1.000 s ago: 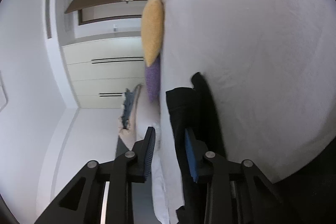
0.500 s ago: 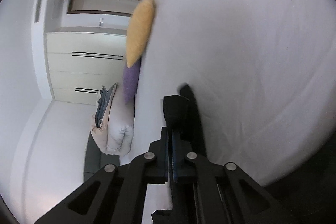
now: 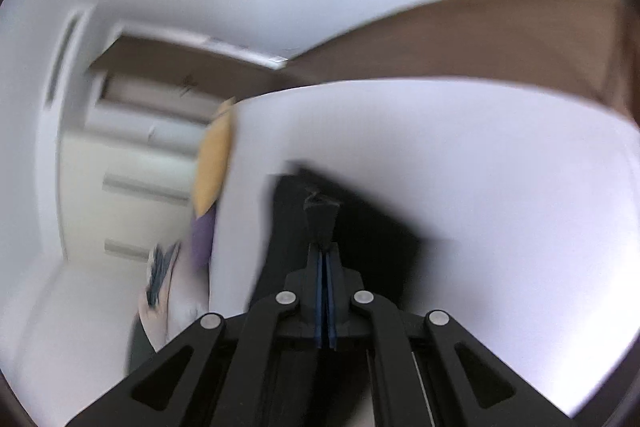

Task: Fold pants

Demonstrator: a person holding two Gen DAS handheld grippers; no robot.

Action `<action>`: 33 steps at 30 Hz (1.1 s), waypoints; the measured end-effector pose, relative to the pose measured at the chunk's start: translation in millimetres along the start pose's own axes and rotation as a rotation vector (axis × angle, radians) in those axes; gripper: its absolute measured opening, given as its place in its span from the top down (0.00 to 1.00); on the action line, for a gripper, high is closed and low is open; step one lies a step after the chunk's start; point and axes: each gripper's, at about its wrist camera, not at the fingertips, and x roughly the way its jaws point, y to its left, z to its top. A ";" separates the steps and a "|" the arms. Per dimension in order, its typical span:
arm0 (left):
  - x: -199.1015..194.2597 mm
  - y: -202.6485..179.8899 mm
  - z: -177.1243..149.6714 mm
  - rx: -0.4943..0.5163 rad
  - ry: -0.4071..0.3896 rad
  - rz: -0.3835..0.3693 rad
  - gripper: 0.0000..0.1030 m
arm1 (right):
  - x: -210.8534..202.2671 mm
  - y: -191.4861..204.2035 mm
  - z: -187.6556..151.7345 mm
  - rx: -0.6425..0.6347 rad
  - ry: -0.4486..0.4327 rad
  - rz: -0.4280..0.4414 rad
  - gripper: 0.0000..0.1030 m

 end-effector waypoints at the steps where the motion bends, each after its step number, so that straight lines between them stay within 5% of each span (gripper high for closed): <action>1: -0.8 0.7 0.4 -0.001 0.005 0.002 0.88 | -0.6 -15.3 -1.3 0.045 0.004 0.032 0.98; 6: -1.5 -5.4 4.8 -0.006 0.013 0.021 0.88 | -0.8 -3.0 -5.9 -0.017 0.017 0.081 0.90; 8: 1.0 -10.5 7.6 -0.010 0.014 0.029 0.88 | 1.8 0.6 -4.3 -0.020 0.030 0.090 0.75; 10: 3.7 -15.3 9.4 -0.015 0.015 0.035 0.88 | 4.6 4.3 -1.7 -0.038 0.024 0.072 0.75; 12: 4.9 -17.6 9.5 -0.014 0.017 0.040 0.88 | 11.8 5.3 2.6 -0.042 0.037 0.049 0.76; 15: 6.4 -19.9 10.5 -0.014 0.019 0.045 0.88 | 20.6 5.9 6.4 -0.030 0.054 0.012 0.95; 33: 4.9 -28.1 8.6 0.022 0.021 0.042 0.88 | -12.9 -4.7 -6.1 -0.066 -0.034 -0.083 0.98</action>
